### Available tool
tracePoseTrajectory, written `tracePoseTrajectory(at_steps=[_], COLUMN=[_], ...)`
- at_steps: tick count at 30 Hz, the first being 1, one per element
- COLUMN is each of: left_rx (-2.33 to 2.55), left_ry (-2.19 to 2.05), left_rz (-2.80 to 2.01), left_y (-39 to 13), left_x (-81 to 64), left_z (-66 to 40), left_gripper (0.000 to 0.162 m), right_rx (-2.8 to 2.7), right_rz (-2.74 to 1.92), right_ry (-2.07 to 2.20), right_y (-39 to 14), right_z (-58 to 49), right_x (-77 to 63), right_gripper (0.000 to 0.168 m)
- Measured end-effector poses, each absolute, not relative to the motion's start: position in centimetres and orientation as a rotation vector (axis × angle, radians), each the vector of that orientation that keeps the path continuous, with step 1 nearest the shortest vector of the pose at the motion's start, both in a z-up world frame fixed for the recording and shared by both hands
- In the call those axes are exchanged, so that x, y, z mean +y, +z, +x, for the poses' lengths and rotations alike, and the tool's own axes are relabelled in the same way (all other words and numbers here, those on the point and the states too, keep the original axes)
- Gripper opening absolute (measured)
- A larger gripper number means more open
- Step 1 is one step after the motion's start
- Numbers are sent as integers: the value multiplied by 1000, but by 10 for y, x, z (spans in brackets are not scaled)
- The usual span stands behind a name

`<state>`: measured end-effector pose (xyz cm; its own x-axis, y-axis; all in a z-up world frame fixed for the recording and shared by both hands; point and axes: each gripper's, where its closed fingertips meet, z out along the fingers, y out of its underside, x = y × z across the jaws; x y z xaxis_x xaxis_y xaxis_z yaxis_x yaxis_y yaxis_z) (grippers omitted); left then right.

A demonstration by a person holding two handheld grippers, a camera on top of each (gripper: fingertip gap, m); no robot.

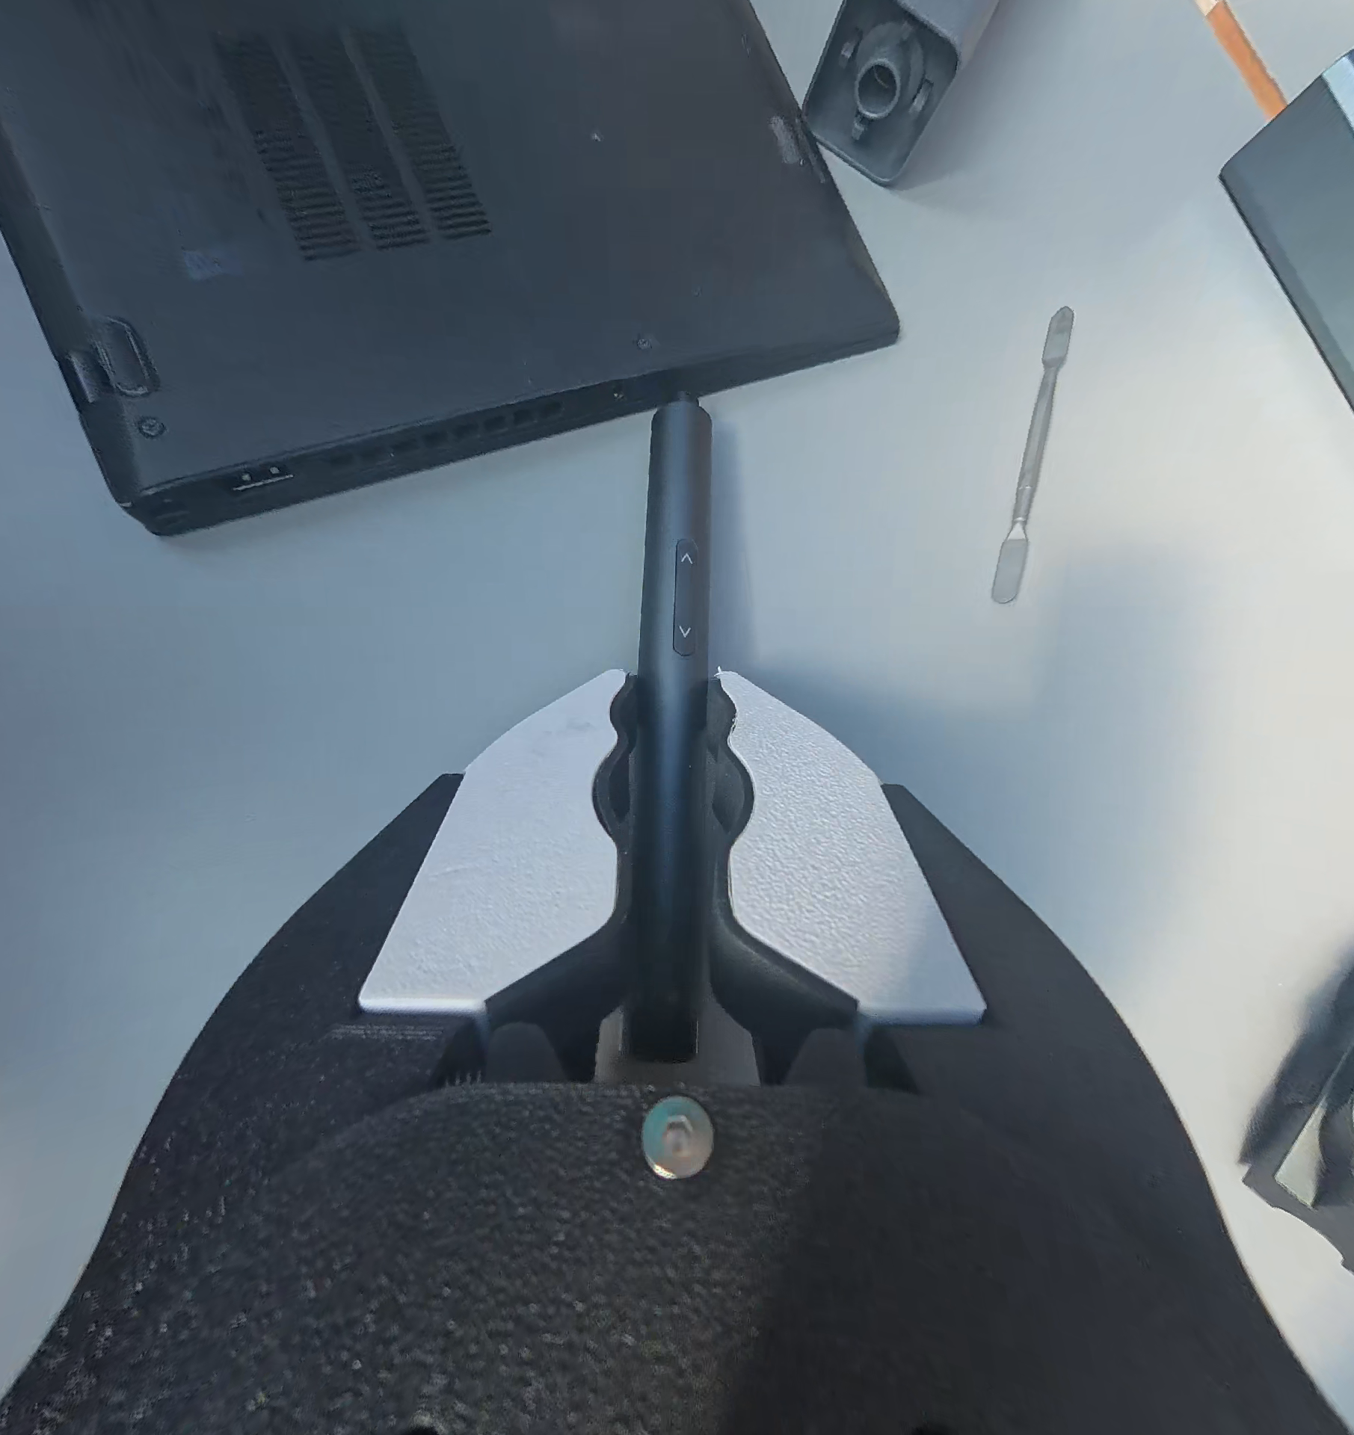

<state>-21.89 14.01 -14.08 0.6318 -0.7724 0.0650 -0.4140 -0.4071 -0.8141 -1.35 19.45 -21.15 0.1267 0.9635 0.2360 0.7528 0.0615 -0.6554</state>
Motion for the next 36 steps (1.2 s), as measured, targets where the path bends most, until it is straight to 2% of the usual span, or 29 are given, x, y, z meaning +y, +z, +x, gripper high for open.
tracePoseTrajectory(at_steps=[8, 14, 23, 36], left_rx=[1251, 1367, 1344, 1358], left_ry=[-559, -727, -820, -797], left_rz=[-1981, -1851, -1816, -1796], left_y=[-139, -123, -117, -114], left_x=[131, 116, 113, 113], left_z=[-193, -177, -185, -182], left_gripper=[3, 3, 3, 3], right_rx=[-1767, -1836, -1779, -1814], right_rz=[-1544, -1372, -1337, -1320], right_ry=[560, 663, 758, 757], right_y=[-138, -112, -95, -96], right_z=[-50, -80, -92, -95], right_x=[160, 133, 130, 130], right_gripper=[16, 16, 17, 17])
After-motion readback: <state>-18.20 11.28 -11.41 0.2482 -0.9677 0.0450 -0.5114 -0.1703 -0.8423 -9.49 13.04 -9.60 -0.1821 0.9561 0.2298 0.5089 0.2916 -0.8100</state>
